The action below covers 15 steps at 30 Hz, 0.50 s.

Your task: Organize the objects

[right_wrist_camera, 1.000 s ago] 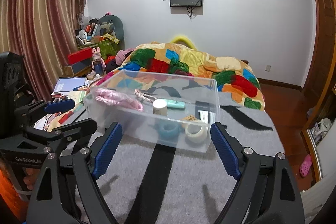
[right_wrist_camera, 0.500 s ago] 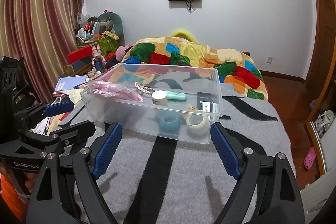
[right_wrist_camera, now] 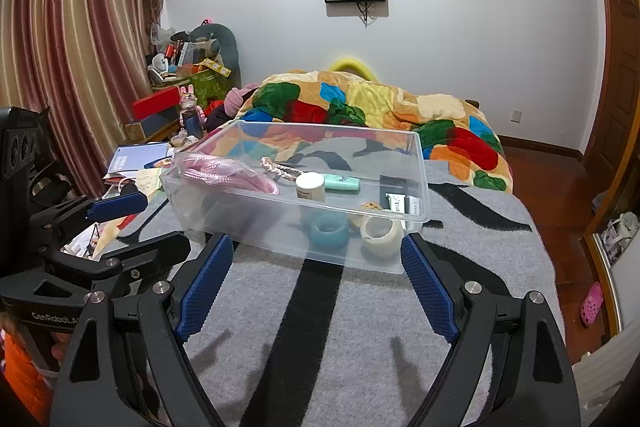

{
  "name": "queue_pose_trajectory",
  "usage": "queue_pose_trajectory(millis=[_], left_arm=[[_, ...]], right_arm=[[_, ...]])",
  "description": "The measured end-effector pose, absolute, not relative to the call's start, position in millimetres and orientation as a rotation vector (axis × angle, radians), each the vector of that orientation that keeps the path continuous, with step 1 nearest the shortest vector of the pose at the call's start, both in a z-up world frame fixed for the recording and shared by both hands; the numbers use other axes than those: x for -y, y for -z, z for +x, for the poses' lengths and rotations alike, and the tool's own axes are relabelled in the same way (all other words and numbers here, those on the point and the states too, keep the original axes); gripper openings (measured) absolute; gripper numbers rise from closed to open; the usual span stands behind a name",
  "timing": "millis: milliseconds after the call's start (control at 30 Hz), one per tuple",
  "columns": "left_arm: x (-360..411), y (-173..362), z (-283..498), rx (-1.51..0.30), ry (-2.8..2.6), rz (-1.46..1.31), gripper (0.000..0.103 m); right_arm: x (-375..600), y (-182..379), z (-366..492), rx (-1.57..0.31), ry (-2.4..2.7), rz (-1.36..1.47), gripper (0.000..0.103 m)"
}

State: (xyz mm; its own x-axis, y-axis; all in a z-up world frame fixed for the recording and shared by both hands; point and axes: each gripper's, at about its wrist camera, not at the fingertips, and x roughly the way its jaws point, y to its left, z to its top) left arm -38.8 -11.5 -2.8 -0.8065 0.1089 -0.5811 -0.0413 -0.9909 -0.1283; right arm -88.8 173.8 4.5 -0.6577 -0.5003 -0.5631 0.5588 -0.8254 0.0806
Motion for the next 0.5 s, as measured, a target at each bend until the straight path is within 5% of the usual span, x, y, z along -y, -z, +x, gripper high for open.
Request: queue_pose_trajectory(millis=[500], left_arm=[[6.4, 1.4, -38.1, 0.167, -2.909, -0.936, 0.094]], right_arm=[[-173.0, -4.5, -86.4, -0.127, 2.423, 0.79, 0.084]])
